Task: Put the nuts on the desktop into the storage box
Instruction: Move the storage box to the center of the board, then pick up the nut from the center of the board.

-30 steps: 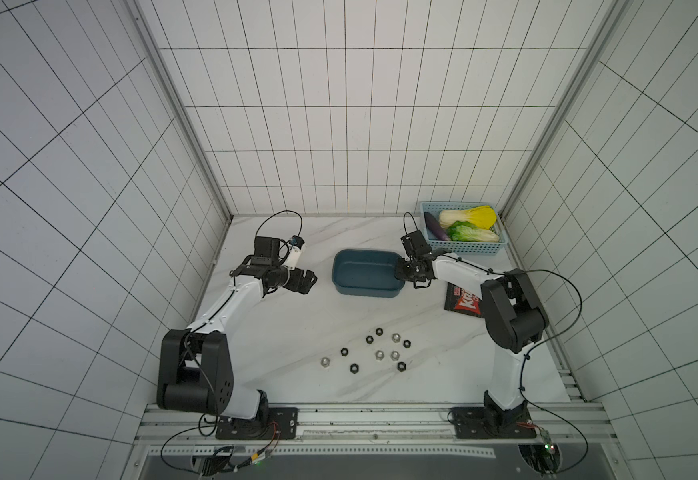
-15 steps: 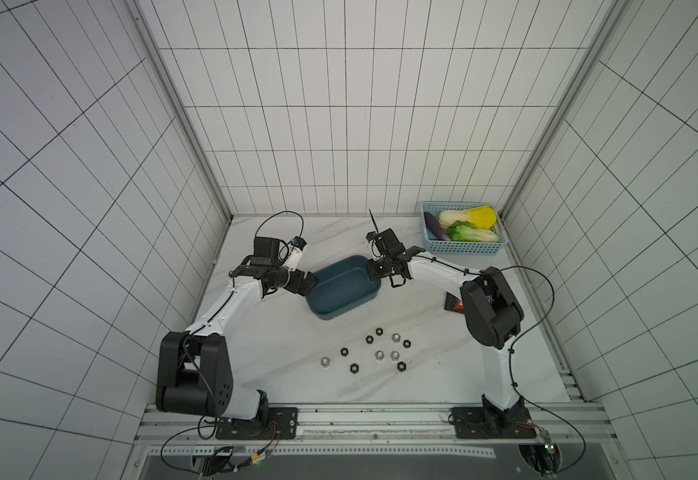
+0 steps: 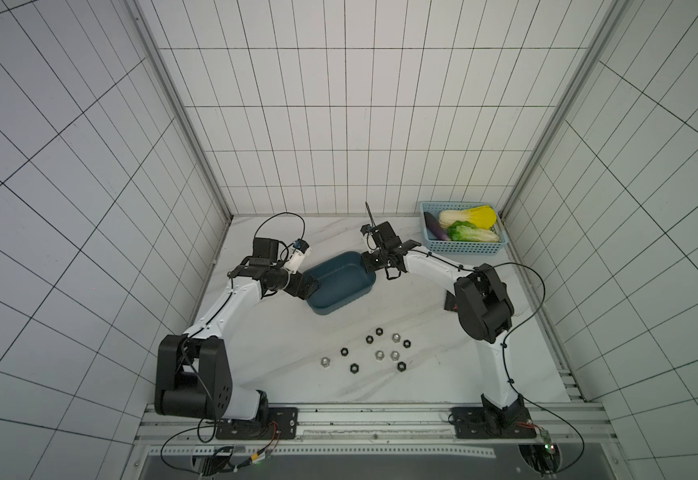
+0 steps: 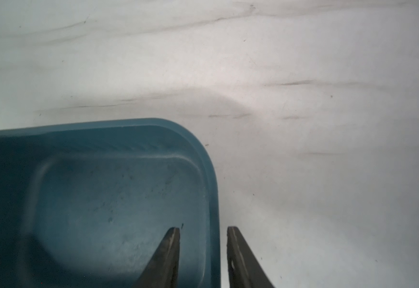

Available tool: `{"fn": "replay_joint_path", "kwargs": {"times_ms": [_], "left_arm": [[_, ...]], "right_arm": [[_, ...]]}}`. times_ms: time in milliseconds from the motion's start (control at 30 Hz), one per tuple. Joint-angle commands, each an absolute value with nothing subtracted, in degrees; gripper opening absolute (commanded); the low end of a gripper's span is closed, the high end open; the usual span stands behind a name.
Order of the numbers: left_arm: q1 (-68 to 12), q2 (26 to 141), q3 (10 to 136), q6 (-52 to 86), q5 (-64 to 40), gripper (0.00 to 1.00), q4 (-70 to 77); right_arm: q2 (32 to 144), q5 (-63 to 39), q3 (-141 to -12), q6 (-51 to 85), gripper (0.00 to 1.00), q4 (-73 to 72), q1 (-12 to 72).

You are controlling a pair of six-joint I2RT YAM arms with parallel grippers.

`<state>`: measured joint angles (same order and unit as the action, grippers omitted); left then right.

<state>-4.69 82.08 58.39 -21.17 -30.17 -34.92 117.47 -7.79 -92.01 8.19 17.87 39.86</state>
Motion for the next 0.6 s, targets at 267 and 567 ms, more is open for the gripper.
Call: {"fn": "replay_joint_path", "kwargs": {"times_ms": [267, 567], "left_arm": [[-11.83, 82.77, 65.94, -30.03, -34.98, 0.98, -43.97], [-18.71, 87.4, 65.77, -30.88, -36.55, 0.98, -43.33]], "right_arm": [[87.31, -7.25, -70.93, 13.91, 0.56, 27.44, 39.86], [73.92, -5.6, -55.84, 22.82, 0.61, 45.69, 44.51]]}}
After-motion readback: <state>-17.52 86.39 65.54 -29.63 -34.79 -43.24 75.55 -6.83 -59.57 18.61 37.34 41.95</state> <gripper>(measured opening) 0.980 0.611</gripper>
